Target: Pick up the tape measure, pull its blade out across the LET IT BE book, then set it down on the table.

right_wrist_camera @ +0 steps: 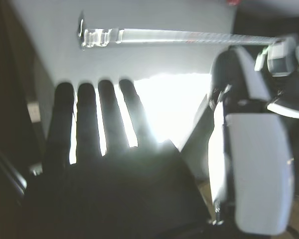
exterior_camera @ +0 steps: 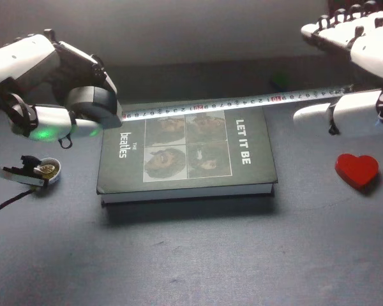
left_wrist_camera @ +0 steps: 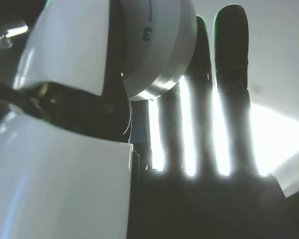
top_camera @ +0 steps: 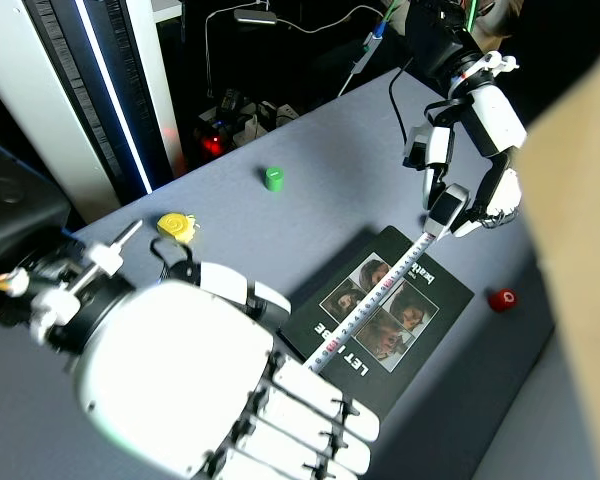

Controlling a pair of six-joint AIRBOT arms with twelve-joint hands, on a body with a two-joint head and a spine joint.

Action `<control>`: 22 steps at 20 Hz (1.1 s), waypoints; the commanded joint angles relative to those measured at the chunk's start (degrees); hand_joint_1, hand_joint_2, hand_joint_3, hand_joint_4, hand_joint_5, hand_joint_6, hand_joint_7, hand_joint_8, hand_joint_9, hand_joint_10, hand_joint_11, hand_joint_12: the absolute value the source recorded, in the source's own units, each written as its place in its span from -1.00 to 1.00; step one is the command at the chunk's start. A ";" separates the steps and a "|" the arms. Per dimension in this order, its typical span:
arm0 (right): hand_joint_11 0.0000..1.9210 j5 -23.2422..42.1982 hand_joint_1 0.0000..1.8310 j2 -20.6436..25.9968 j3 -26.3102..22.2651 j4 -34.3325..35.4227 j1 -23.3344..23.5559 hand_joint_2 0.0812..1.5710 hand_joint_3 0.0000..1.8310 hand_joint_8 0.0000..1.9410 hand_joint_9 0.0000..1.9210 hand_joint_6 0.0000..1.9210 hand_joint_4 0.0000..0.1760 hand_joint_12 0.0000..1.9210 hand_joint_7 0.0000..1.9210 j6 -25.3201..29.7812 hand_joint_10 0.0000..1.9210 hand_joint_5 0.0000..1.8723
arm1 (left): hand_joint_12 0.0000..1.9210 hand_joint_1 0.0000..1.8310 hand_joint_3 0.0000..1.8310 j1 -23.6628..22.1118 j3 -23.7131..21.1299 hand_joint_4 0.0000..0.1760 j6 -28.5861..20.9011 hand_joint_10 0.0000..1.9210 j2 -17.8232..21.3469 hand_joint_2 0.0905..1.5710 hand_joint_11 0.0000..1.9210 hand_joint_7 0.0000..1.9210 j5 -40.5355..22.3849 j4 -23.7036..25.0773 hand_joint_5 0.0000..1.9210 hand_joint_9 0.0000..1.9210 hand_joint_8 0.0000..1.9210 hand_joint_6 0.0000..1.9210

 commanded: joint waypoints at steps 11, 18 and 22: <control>-1.00 2.82 -0.94 3.87 -13.70 -14.24 1.20 0.25 -1.00 -1.00 -1.00 -1.00 -0.93 -0.87 -1.00 16.53 -1.00 -1.00 | 0.10 0.51 -1.00 1.57 8.99 -1.00 -2.85 0.32 -1.85 0.36 -0.16 0.07 -0.40 0.88 0.15 -0.11 0.03 -0.40; -1.00 8.14 -0.91 2.34 -17.57 -14.16 -0.63 0.23 -1.00 -1.00 -1.00 -1.00 -0.93 -0.82 -1.00 16.93 -1.00 -1.00 | 0.10 0.51 -1.00 5.64 12.50 -1.00 -6.63 0.32 -3.07 0.36 -0.16 0.07 -0.28 2.93 0.14 -0.10 0.04 -0.40; -1.00 9.54 -0.91 1.17 -17.59 -14.15 -1.81 0.24 -1.00 -1.00 -1.00 -1.00 -0.93 -0.82 -1.00 15.53 -1.00 -1.00 | 0.10 0.51 -1.00 6.05 15.05 -1.00 -6.95 0.32 -3.57 0.36 -0.16 0.07 -0.28 3.09 0.14 -0.10 0.04 -0.40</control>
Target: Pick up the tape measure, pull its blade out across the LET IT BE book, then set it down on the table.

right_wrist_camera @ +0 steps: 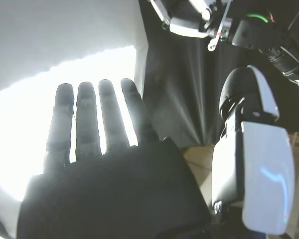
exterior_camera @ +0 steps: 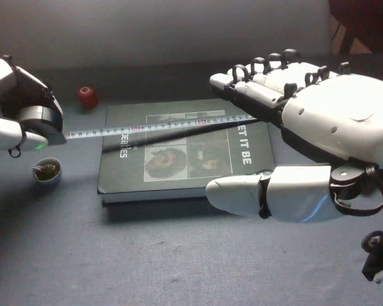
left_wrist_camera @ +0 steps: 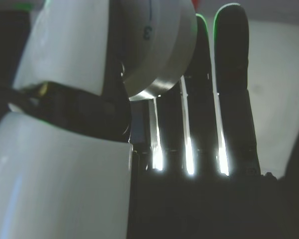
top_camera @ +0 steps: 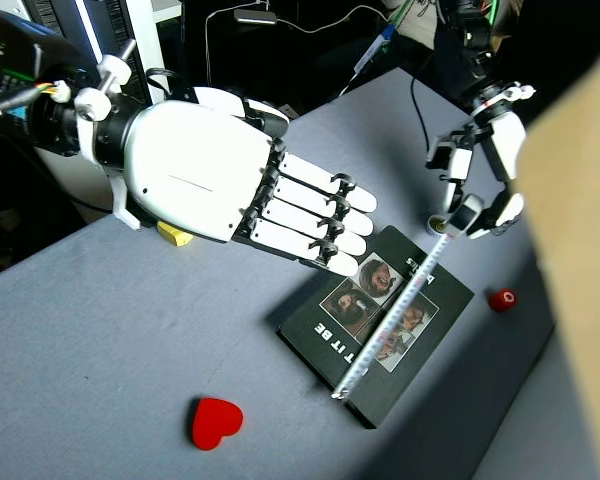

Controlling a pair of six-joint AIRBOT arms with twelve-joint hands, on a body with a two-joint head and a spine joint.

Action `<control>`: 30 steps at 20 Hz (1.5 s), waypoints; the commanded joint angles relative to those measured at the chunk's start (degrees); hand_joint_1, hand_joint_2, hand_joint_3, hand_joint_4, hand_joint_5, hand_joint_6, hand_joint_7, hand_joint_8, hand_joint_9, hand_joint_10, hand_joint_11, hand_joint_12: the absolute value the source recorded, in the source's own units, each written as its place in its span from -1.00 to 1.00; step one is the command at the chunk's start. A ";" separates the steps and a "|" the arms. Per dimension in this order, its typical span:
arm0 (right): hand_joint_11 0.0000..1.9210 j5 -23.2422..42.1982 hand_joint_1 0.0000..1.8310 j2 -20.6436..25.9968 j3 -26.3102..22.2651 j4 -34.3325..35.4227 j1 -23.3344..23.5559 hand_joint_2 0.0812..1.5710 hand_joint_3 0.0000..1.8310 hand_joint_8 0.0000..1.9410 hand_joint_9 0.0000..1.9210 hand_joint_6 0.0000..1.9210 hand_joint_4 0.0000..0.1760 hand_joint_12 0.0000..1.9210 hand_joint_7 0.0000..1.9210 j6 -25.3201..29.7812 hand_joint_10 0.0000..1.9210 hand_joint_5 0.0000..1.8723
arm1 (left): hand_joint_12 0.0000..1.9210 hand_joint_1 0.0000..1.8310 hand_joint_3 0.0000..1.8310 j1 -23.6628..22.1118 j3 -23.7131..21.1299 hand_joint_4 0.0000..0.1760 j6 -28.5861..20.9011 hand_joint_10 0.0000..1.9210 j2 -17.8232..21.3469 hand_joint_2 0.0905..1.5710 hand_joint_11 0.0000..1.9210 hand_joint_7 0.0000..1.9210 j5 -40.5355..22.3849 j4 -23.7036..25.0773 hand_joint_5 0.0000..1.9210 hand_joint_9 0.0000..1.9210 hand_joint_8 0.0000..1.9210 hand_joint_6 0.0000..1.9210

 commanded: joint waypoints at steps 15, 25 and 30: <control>-1.00 3.36 -0.89 -0.73 1.65 -5.16 -1.02 0.24 -1.00 -1.00 -1.00 -1.00 -0.99 -0.83 -1.00 -0.86 -1.00 -1.00 | 0.09 0.51 -1.00 4.97 2.97 -1.00 -3.03 0.33 -1.25 0.36 -0.16 0.06 -7.04 3.69 0.11 -0.09 0.03 -0.35; -1.00 5.31 -0.88 -1.05 1.66 -8.51 -2.36 0.25 -1.00 -1.00 -1.00 -1.00 -1.00 -0.79 -1.00 -0.21 -1.00 -1.00 | 0.10 0.51 -1.00 4.96 3.16 -1.00 -3.01 0.34 -1.15 0.36 -0.16 0.06 -7.59 3.09 0.12 -0.11 0.05 -0.37; -1.00 5.83 -0.86 -1.20 1.65 -8.95 -2.50 0.24 -1.00 -1.00 -1.00 -1.00 -1.00 -0.77 -1.00 -0.13 -1.00 -1.00 | 0.10 0.51 -1.00 4.97 2.98 -1.00 -2.99 0.35 -1.09 0.37 -0.17 0.06 -7.76 3.10 0.12 -0.11 0.06 -0.37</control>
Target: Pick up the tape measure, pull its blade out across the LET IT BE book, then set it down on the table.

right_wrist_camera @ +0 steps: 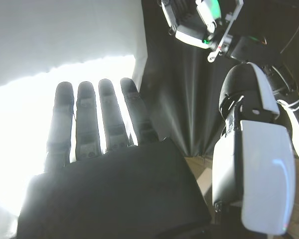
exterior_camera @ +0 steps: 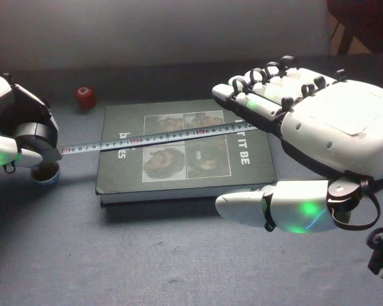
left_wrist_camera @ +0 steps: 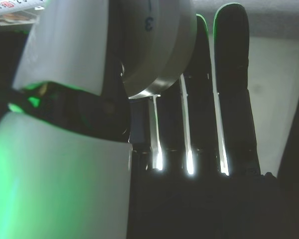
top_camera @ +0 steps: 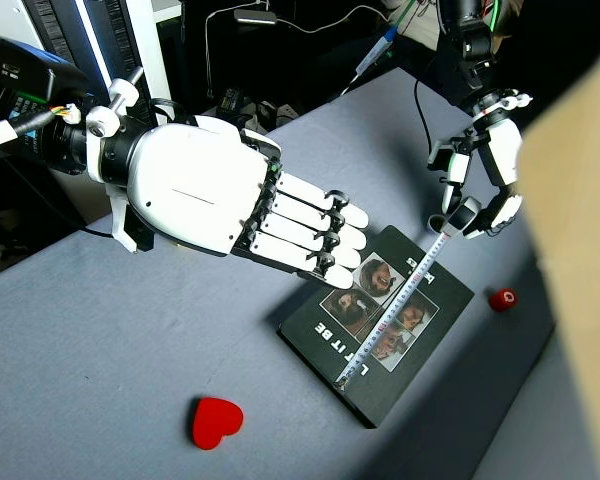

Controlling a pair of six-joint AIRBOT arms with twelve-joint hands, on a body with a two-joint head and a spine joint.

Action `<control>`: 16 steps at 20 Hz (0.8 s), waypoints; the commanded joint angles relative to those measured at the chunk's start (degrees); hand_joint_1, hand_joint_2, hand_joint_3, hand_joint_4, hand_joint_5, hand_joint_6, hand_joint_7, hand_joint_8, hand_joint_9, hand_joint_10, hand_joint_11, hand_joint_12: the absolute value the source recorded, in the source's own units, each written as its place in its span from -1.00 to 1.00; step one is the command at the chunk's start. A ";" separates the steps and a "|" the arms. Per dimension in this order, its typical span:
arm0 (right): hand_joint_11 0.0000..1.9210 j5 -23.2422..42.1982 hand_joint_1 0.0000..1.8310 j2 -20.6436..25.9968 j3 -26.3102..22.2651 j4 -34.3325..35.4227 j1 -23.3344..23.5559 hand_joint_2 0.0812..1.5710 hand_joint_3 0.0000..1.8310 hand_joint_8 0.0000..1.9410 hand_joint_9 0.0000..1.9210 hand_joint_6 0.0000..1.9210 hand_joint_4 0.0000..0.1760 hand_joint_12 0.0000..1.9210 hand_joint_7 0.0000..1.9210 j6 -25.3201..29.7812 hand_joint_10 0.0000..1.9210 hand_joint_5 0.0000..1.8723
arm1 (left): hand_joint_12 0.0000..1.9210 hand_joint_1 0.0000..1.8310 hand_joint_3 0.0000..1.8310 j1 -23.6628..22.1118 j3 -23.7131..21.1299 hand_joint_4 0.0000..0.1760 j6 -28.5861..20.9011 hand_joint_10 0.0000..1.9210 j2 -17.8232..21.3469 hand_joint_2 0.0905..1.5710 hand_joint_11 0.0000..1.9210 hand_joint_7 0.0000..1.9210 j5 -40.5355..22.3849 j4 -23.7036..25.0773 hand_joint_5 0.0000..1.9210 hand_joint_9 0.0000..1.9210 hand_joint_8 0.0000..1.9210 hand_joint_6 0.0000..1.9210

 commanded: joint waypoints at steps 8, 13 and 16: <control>-1.00 5.08 -0.87 0.05 -0.16 -3.43 0.23 0.25 -1.00 -1.00 -1.00 -1.00 -1.00 -0.75 -1.00 0.72 -1.00 -1.00 | 0.11 0.51 -1.00 -0.60 -0.22 -1.00 0.64 0.35 0.47 0.37 -0.15 0.06 -7.25 -1.63 0.12 -0.11 0.06 -0.40; -1.00 5.35 -0.87 -0.03 -0.16 -3.79 0.04 0.25 -1.00 -1.00 -1.00 -1.00 -1.00 -0.75 -1.00 0.83 -1.00 -1.00 | 0.13 0.51 -1.00 -6.07 -3.73 -1.00 3.07 0.35 1.02 0.36 -0.16 0.05 -4.61 -1.36 0.15 -0.12 0.08 -0.44; -1.00 5.40 -0.87 -0.03 -0.16 -3.88 0.01 0.25 -1.00 -1.00 -1.00 -1.00 -1.00 -0.75 -1.00 0.84 -1.00 -1.00 | 0.13 0.51 -1.00 -8.72 -6.05 -1.00 4.19 0.35 2.09 0.36 -0.16 0.04 -3.80 -1.38 0.16 -0.11 0.08 -0.44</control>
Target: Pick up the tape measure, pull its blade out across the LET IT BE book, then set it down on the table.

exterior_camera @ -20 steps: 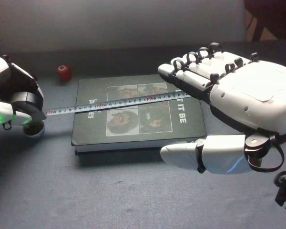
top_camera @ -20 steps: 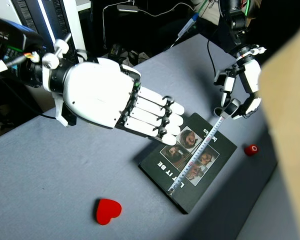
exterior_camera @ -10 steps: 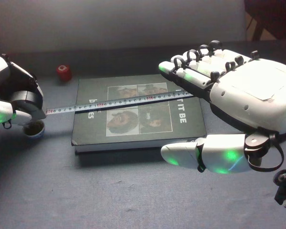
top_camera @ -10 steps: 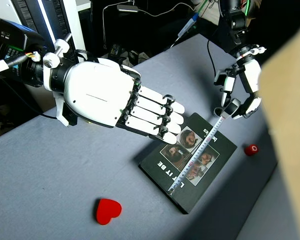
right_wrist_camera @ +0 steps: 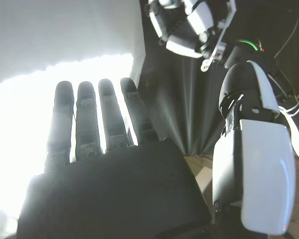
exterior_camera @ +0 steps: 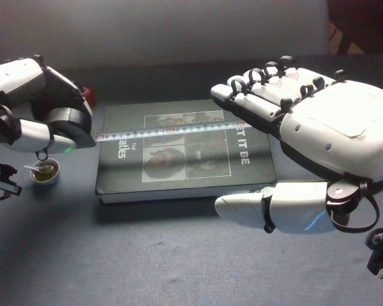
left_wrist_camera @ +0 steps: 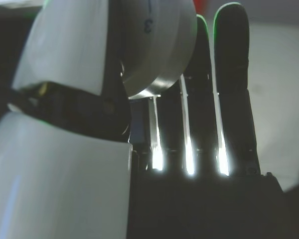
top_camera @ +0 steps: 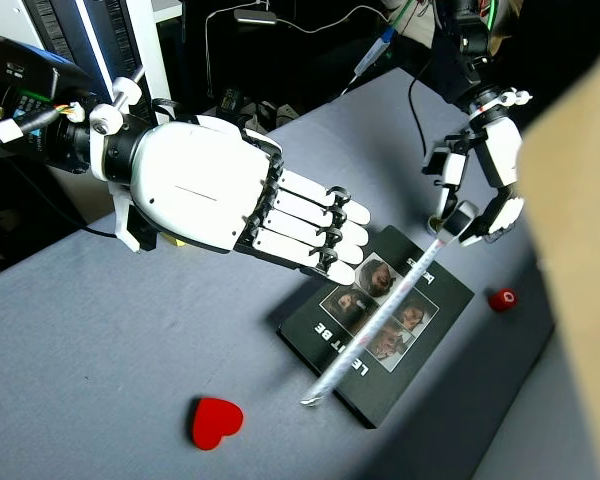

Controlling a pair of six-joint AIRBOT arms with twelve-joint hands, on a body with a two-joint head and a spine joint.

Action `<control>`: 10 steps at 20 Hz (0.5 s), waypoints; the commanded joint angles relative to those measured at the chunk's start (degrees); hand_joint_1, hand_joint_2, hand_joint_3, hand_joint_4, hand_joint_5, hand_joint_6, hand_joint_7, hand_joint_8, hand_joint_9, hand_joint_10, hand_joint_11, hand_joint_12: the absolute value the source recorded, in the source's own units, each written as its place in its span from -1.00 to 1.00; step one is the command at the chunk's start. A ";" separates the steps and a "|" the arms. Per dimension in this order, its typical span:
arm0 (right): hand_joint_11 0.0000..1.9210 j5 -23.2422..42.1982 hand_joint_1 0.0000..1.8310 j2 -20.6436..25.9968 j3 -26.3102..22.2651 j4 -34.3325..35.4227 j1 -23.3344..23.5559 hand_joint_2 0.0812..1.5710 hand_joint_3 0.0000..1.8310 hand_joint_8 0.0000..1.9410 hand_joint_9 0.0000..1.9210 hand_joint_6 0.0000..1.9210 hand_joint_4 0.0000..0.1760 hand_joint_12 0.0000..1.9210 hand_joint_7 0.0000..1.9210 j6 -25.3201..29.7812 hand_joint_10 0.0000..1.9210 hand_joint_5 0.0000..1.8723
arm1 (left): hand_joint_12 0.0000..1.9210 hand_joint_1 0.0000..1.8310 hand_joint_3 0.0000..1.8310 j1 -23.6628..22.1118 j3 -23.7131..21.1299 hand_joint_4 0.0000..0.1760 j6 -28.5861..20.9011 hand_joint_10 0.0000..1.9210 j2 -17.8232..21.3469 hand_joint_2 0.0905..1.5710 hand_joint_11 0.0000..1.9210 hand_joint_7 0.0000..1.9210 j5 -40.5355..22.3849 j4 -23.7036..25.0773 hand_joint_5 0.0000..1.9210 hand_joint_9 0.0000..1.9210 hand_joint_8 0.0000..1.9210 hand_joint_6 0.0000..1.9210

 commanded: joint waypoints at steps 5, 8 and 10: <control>-1.00 4.99 -0.87 0.15 -0.13 -3.66 0.38 0.26 -1.00 -1.00 -1.00 -1.00 -1.00 -0.75 -1.00 0.58 -1.00 -1.00 | 0.12 0.51 -1.00 -1.51 -6.31 -1.00 3.19 0.33 5.83 0.36 -0.16 0.07 -4.80 -4.20 0.15 -0.10 0.03 -0.40; -1.00 5.12 -0.87 0.14 -0.13 -3.93 0.20 0.27 -1.00 -1.00 -1.00 -1.00 -1.00 -0.73 -1.00 0.64 -1.00 -1.00 | 0.11 0.51 -1.00 -0.42 -12.20 -1.00 4.66 0.33 10.58 0.36 -0.14 0.05 -4.81 -5.97 0.17 -0.10 0.05 -0.42; -1.00 5.12 -0.87 0.12 -0.13 -4.00 0.09 0.27 -1.00 -1.00 -1.00 -1.00 -1.00 -0.72 -1.00 0.66 -1.00 -1.00 | 0.10 0.51 -1.00 1.22 -15.89 -1.00 5.05 0.32 13.26 0.35 -0.14 0.06 -5.72 -7.46 0.15 -0.09 0.04 -0.42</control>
